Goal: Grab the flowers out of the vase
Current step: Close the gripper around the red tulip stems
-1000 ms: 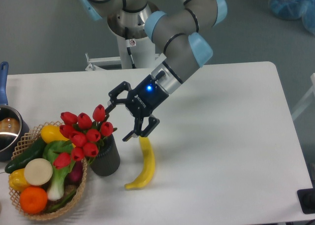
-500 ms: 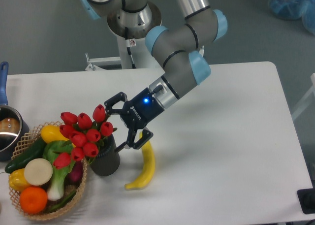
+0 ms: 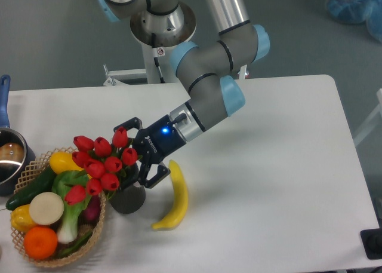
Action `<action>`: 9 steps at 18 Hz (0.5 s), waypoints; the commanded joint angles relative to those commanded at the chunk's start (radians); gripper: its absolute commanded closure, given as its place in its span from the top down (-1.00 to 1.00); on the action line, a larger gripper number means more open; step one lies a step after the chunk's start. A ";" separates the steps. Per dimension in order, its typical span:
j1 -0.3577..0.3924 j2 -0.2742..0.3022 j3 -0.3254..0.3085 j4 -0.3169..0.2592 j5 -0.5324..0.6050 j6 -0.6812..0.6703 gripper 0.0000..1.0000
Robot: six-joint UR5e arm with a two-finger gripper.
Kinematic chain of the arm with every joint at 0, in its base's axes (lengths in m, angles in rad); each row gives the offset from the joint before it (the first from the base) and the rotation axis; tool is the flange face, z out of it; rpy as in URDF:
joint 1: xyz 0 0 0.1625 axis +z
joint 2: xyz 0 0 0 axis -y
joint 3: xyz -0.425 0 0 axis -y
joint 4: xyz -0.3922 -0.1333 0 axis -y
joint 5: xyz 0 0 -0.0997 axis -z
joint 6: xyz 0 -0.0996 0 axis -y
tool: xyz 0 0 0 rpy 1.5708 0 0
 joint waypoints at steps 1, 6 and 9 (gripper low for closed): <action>0.000 -0.002 0.000 0.000 0.000 0.000 0.80; 0.005 -0.002 -0.005 0.003 -0.017 0.008 0.56; 0.009 -0.003 -0.005 0.003 -0.020 0.008 0.46</action>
